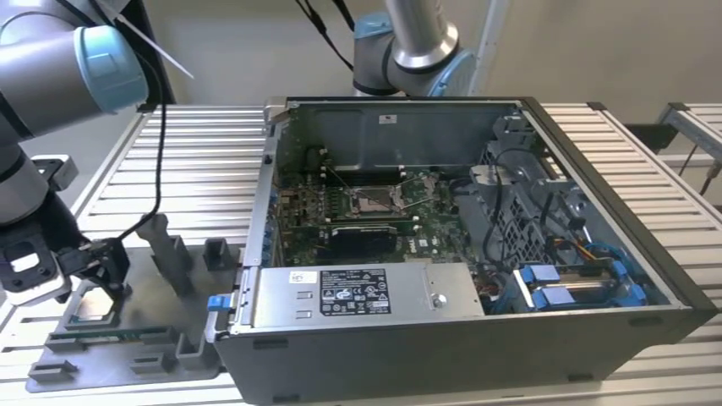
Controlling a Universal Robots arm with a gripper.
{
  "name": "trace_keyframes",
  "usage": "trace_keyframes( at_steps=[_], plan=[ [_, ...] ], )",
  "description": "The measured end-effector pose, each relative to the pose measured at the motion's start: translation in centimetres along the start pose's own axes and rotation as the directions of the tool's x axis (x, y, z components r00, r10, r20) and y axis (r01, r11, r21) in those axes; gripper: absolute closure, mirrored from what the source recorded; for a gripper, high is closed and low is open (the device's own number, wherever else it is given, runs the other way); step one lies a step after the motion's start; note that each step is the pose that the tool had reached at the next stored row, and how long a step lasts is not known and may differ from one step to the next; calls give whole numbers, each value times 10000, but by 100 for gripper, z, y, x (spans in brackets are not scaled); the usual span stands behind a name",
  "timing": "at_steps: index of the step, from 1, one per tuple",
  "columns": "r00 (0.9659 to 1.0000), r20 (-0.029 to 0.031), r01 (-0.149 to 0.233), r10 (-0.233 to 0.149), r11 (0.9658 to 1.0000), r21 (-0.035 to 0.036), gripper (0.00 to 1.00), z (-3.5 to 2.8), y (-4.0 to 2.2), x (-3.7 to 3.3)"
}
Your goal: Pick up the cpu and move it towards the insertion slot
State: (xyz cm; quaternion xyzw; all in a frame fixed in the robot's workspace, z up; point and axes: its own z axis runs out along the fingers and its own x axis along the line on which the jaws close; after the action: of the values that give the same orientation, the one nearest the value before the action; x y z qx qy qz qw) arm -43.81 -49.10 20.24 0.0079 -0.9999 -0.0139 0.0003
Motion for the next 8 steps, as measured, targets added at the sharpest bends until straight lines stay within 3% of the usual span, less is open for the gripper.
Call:
trace_keyframes(
  at_steps=[8],
  plan=[
    [10000,-2,7,-7,10000,66,0,64,-2,5]
  ],
)
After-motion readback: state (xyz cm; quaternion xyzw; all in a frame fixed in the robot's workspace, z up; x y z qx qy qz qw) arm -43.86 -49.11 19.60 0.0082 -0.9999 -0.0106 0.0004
